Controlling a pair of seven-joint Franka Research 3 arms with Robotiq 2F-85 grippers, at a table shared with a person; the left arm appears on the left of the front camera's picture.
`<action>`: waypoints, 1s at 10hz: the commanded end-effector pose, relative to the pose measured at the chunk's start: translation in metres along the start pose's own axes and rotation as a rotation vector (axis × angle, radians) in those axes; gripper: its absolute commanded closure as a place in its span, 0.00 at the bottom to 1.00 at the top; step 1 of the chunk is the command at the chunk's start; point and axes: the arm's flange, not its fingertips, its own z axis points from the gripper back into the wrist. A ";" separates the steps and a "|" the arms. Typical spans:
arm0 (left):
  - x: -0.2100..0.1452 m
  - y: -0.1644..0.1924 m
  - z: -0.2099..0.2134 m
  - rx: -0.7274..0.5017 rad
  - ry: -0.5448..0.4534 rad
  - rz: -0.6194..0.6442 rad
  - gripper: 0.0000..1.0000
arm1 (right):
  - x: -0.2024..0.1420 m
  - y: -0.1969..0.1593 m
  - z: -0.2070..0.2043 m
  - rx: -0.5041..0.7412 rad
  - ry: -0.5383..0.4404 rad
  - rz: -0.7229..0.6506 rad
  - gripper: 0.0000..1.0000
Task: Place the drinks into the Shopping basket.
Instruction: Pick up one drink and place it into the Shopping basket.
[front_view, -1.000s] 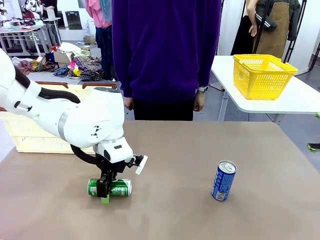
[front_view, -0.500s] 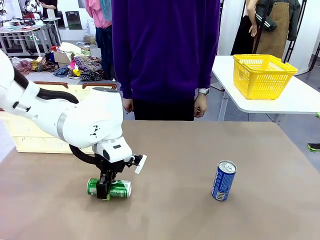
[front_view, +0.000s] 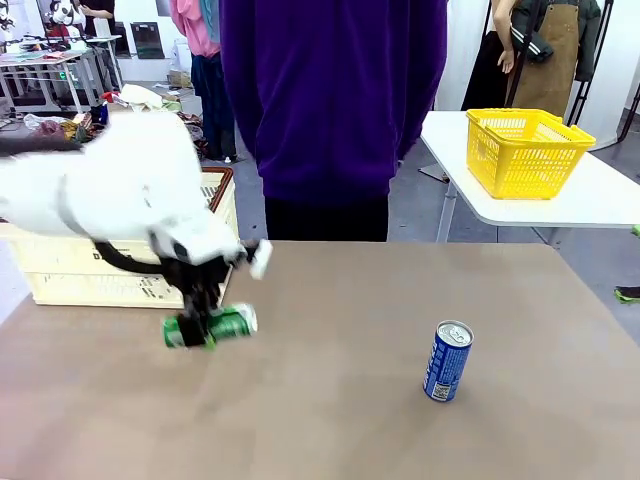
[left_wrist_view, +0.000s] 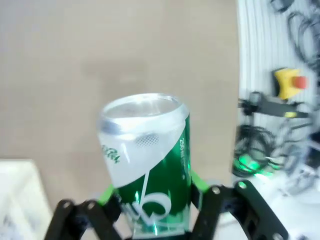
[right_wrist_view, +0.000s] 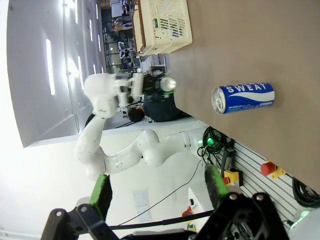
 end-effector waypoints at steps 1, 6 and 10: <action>-0.032 -0.024 0.087 0.025 -0.074 0.179 1.00 | 0.000 0.004 -0.001 0.015 -0.004 -0.010 0.00; -0.089 -0.031 0.154 0.077 -0.197 0.306 1.00 | 0.000 0.004 -0.001 0.015 -0.004 -0.010 0.00; -0.139 0.030 0.210 0.112 -0.364 0.707 1.00 | 0.000 0.004 -0.001 0.015 -0.004 -0.010 0.00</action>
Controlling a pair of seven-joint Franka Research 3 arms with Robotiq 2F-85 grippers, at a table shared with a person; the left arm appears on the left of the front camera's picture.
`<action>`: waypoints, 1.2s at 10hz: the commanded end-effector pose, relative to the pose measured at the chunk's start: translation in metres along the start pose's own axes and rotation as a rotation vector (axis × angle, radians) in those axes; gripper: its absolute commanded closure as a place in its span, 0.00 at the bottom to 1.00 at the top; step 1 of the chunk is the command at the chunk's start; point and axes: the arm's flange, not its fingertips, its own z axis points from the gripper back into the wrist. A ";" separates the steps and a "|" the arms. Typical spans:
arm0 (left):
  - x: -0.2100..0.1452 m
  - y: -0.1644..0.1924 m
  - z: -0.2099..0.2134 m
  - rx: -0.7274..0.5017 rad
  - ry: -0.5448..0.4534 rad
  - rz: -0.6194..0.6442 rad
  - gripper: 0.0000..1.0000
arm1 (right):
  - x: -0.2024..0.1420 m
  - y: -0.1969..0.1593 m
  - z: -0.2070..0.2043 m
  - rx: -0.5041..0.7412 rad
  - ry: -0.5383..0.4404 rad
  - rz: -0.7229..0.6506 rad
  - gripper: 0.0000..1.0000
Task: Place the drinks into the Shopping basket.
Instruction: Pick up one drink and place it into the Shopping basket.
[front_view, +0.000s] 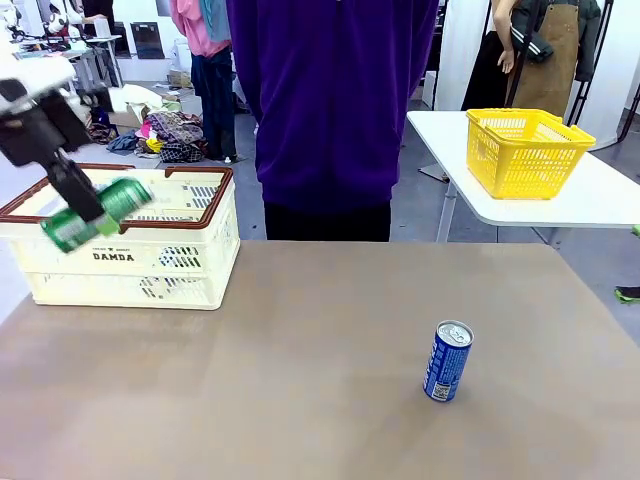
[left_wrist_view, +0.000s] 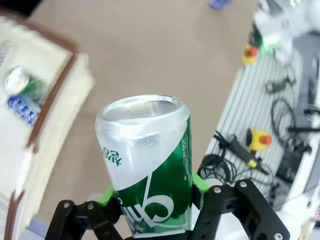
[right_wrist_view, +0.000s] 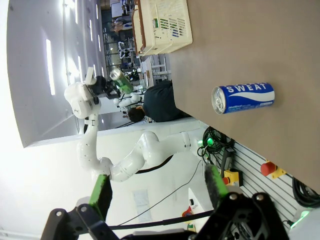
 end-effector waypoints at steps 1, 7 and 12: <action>0.030 0.074 0.056 0.057 -0.141 0.348 1.00 | 0.000 0.004 -0.001 0.015 -0.004 -0.010 0.00; 0.061 0.215 0.041 0.241 -0.156 0.850 1.00 | 0.000 0.004 -0.001 0.015 -0.004 -0.010 0.00; 0.059 0.233 0.023 0.272 -0.136 0.865 1.00 | 0.000 0.004 -0.001 0.015 -0.004 -0.010 0.00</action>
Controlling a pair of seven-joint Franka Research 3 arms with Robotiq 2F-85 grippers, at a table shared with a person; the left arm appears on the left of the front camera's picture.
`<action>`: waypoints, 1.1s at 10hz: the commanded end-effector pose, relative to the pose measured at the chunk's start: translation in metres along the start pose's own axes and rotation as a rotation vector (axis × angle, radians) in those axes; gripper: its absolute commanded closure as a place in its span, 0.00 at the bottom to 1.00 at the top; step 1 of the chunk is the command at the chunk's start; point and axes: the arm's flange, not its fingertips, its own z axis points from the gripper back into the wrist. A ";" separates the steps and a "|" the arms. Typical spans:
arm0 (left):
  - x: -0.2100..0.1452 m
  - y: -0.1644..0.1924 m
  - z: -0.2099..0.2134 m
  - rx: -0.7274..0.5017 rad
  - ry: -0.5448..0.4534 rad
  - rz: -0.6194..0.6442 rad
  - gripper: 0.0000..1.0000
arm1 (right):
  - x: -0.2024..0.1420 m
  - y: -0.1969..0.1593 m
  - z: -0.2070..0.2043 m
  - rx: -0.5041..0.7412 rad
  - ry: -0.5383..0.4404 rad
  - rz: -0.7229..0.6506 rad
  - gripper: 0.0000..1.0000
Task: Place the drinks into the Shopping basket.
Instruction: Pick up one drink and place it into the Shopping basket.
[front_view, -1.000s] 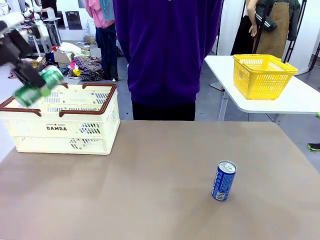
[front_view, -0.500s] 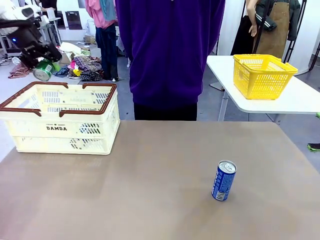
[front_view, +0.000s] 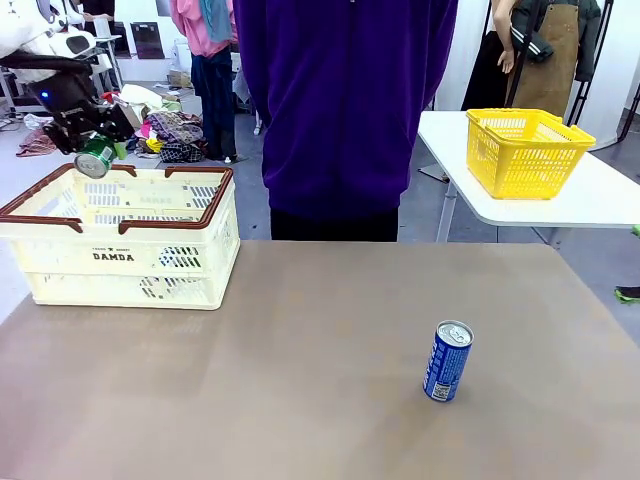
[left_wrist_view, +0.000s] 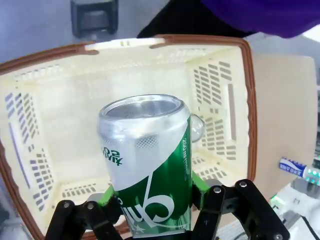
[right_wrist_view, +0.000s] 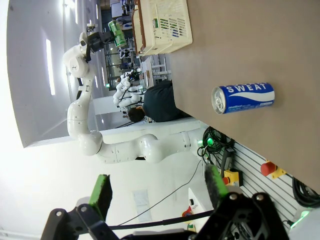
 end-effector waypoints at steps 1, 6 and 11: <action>0.010 0.014 0.002 0.027 -0.062 0.026 1.00 | 0.000 0.004 -0.001 0.015 -0.004 -0.010 0.00; -0.026 0.001 -0.043 0.061 -0.098 0.087 1.00 | 0.000 0.004 -0.001 0.015 -0.004 -0.010 0.00; -0.033 0.009 -0.110 0.188 -0.018 0.156 1.00 | 0.000 0.004 -0.001 0.015 -0.004 -0.010 0.00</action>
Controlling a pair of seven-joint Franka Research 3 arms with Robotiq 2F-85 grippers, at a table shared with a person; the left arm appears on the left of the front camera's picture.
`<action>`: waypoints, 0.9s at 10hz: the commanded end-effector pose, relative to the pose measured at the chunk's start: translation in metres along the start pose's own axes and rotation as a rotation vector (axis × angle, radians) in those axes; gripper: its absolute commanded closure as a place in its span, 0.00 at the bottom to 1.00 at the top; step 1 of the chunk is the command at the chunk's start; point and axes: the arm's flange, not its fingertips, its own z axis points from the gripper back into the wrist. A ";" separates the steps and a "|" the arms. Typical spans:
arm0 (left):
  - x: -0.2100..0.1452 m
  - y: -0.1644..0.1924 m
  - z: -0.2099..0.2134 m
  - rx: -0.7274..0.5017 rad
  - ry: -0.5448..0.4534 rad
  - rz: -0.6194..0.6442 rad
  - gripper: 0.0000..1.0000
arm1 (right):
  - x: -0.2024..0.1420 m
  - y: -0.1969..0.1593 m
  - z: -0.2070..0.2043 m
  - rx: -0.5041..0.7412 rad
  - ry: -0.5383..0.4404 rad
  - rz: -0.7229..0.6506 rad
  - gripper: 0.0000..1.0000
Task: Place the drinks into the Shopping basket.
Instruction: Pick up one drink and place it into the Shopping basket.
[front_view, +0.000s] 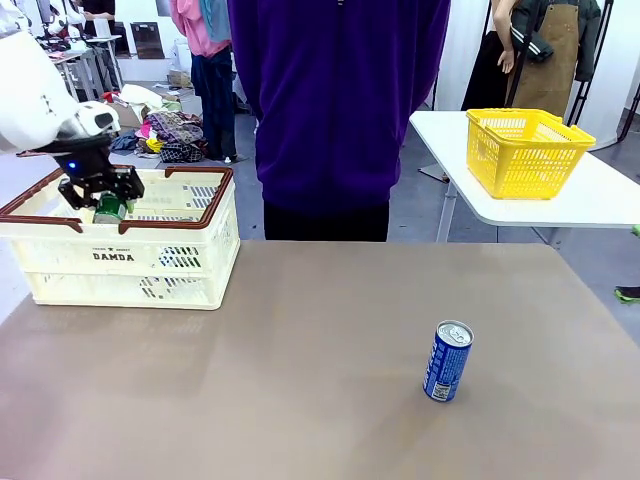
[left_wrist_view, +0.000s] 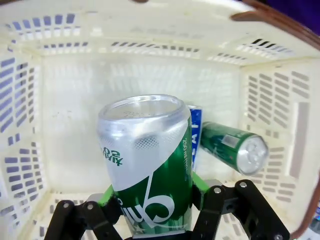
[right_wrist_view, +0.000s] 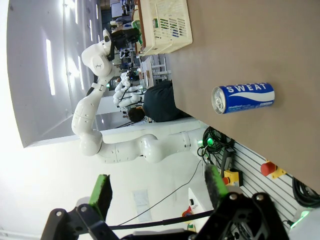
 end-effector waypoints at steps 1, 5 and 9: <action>0.006 -0.009 -0.010 0.050 0.056 0.004 1.00 | 0.000 0.004 -0.001 0.015 -0.004 -0.010 0.00; 0.003 -0.007 -0.037 0.070 0.130 -0.022 1.00 | 0.000 0.004 -0.001 0.015 -0.004 -0.010 0.00; 0.008 -0.005 -0.052 0.073 0.156 -0.027 1.00 | 0.000 0.004 -0.001 0.015 -0.004 -0.010 0.00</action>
